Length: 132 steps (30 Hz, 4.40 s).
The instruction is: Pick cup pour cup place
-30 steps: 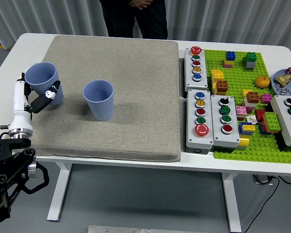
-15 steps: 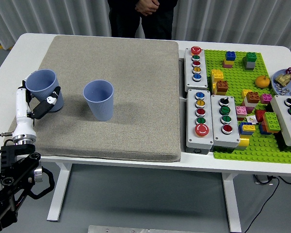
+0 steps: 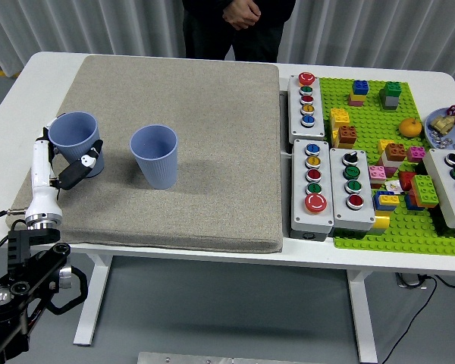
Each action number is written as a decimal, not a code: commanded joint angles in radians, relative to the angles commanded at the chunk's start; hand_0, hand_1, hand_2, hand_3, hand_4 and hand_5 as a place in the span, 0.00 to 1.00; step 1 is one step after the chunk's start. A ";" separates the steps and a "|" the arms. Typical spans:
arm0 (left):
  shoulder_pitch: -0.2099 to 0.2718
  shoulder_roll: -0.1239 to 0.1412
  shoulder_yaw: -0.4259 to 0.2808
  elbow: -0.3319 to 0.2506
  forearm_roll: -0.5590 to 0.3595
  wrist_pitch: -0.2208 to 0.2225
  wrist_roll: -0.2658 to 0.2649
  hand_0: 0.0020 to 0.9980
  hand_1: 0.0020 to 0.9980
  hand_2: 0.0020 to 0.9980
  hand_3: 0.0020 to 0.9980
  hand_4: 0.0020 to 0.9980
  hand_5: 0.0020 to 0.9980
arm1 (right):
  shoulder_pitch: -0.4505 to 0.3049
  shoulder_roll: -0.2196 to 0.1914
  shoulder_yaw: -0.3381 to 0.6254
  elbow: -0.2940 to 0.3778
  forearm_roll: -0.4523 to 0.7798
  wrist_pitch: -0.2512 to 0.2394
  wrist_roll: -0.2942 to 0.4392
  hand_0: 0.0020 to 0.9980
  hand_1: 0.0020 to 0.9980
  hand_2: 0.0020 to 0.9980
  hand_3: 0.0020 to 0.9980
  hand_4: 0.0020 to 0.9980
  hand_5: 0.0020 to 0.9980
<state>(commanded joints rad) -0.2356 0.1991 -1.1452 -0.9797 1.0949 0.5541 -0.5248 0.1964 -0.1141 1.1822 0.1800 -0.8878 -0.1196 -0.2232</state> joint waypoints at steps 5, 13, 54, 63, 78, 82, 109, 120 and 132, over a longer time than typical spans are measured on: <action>0.000 -0.002 -0.005 0.002 0.016 -0.014 0.012 0.48 0.58 0.71 0.67 0.63 0.06 | 0.001 0.000 0.000 0.000 0.000 0.000 0.000 0.74 0.71 0.73 0.65 0.22 0.43; 0.010 -0.006 -0.013 0.003 0.077 -0.033 0.029 0.50 0.61 0.75 0.73 0.76 0.18 | -0.003 0.002 0.000 0.000 -0.003 0.000 -0.001 0.74 0.71 0.73 0.65 0.21 0.42; 0.037 -0.001 -0.091 -0.033 0.185 -0.122 0.109 0.83 0.88 1.00 1.00 0.96 0.41 | -0.001 0.002 0.003 0.000 -0.005 0.000 -0.002 0.74 0.71 0.73 0.65 0.22 0.43; 0.072 0.014 -0.110 -0.072 0.218 -0.124 0.110 0.83 0.88 1.00 1.00 0.99 0.45 | 0.000 0.001 0.005 0.000 -0.007 0.000 -0.002 0.74 0.71 0.73 0.65 0.22 0.42; 0.149 0.045 -0.160 -0.131 0.199 -0.133 0.099 0.84 0.88 1.00 1.00 1.00 0.47 | -0.012 0.004 0.011 0.000 -0.020 0.002 -0.005 0.74 0.71 0.73 0.65 0.22 0.42; 0.197 0.062 -0.168 -0.187 0.199 -0.130 0.097 0.83 0.88 1.00 1.00 1.00 0.47 | -0.014 0.004 0.015 0.000 -0.029 0.003 -0.007 0.74 0.71 0.73 0.65 0.22 0.42; 0.240 0.049 -0.267 -0.332 -0.258 -0.247 0.086 0.79 0.81 1.00 1.00 1.00 0.52 | -0.005 -0.002 0.011 0.000 -0.018 0.002 -0.004 0.74 0.71 0.73 0.64 0.21 0.42; 0.212 0.048 -0.280 -0.339 -0.197 -0.229 0.091 0.78 0.81 0.99 1.00 1.00 0.54 | -0.006 -0.002 0.012 0.000 -0.018 0.001 -0.004 0.74 0.71 0.73 0.64 0.21 0.42; 0.135 0.032 -0.371 -0.335 -0.199 -0.250 0.133 0.77 0.79 0.93 0.91 0.75 1.00 | -0.011 0.000 0.008 0.000 -0.017 0.000 -0.004 0.74 0.71 0.73 0.64 0.21 0.42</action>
<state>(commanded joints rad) -0.1001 0.2314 -1.5164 -1.3142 0.8955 0.3044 -0.3913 0.1854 -0.1139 1.1906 0.1800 -0.9044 -0.1192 -0.2274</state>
